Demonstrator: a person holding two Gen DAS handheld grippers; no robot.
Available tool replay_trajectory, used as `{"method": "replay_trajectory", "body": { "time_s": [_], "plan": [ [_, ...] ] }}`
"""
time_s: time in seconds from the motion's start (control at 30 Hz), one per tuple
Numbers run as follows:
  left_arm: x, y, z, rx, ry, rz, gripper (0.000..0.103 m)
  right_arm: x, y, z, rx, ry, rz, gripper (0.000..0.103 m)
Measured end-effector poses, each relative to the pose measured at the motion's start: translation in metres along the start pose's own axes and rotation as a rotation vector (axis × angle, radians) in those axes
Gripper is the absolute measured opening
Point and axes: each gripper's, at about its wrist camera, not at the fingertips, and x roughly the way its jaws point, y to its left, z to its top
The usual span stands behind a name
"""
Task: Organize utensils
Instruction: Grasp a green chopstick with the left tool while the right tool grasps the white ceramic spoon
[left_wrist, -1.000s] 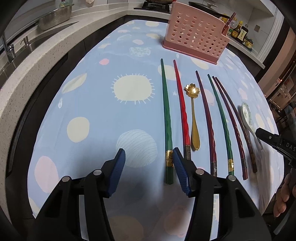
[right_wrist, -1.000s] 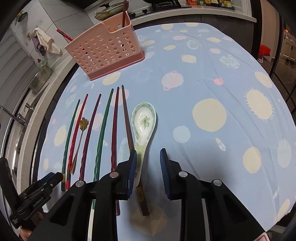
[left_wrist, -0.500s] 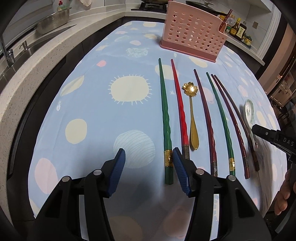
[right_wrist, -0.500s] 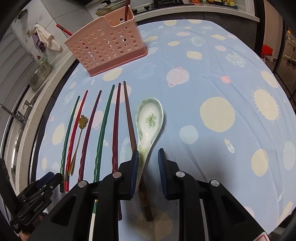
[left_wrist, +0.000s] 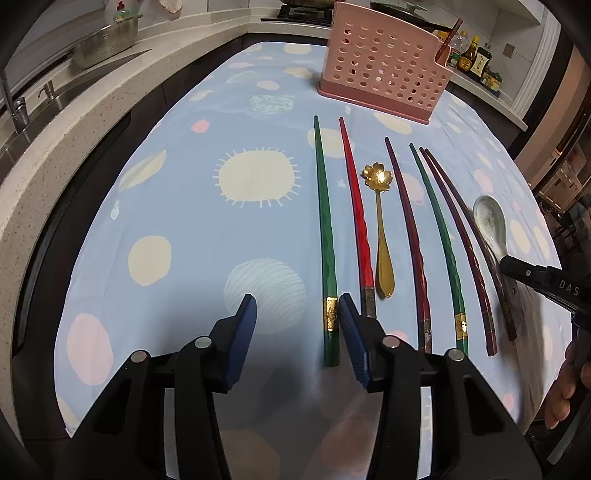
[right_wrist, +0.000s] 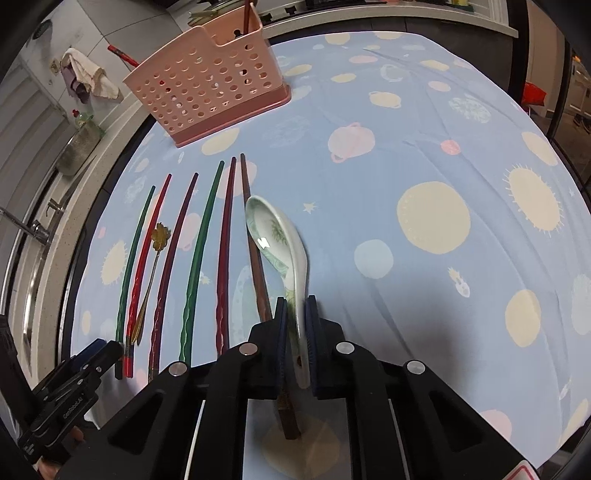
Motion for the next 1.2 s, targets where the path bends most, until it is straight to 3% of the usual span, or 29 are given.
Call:
{"method": "replay_trajectory", "body": {
  "time_s": [0.27,0.57,1.2],
  "plan": [
    [-0.003,-0.004,-0.006,0.017,-0.002,-0.011,0.033,-0.005,-0.007,-0.006,0.007,-0.009,-0.012,0.008],
    [-0.003,-0.007,-0.006,0.030,-0.012,-0.021,0.009,-0.008,-0.007,-0.012,0.006,-0.008,-0.006,0.008],
    [-0.006,-0.002,-0.011,-0.003,0.013,-0.047,0.008,-0.013,-0.010,-0.027,0.002,-0.004,-0.006,0.011]
  ]
}}
